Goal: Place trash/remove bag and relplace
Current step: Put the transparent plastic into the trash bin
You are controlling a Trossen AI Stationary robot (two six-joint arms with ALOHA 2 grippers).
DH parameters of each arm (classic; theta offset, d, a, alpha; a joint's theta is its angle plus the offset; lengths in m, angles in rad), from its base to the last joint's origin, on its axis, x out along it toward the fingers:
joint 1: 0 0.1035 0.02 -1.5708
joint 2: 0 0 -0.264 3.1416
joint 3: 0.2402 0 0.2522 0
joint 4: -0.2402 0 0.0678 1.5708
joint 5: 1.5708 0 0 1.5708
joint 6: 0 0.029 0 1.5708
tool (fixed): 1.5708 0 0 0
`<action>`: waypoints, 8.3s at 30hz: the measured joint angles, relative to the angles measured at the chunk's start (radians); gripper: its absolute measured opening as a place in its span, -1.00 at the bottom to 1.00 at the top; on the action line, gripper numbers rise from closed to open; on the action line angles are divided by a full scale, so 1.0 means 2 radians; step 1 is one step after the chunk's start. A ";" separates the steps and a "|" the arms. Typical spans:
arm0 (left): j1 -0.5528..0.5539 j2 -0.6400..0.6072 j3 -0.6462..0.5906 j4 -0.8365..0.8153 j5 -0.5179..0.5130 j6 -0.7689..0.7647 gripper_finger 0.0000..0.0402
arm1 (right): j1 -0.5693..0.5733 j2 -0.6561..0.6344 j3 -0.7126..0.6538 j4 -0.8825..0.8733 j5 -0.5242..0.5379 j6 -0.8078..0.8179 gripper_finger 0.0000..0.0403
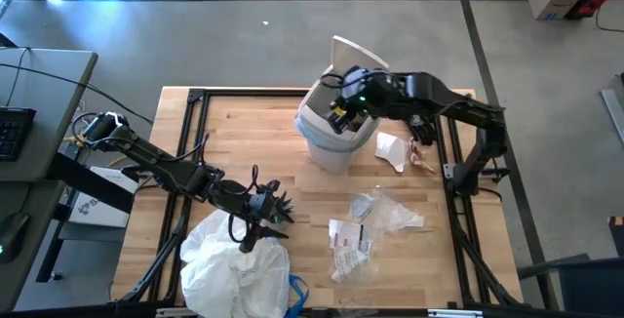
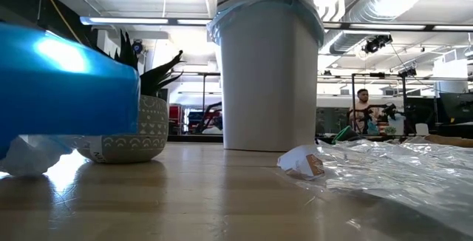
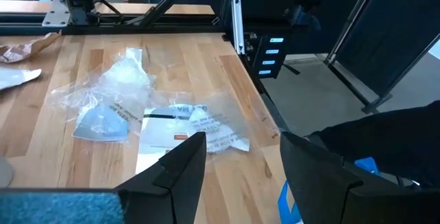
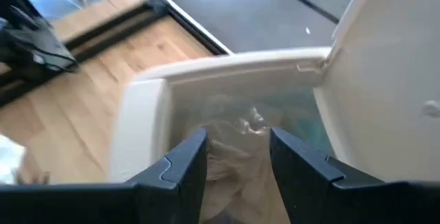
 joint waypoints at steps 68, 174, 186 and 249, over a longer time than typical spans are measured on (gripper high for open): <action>0.000 0.000 0.000 0.000 -0.024 -0.018 -0.15 | 0.382 0.056 -0.510 0.325 -0.089 0.395 -0.30; 0.000 0.000 0.000 0.000 -0.017 -0.027 -0.15 | 0.019 0.078 0.105 -0.181 0.102 0.046 -0.28; 0.000 0.000 0.000 -0.007 -0.017 -0.027 -0.15 | 0.175 0.067 0.109 -0.190 0.048 0.111 -0.31; 0.007 0.077 0.000 0.034 -0.015 -0.026 -0.15 | 0.340 0.139 -0.319 0.163 -0.065 0.263 -1.00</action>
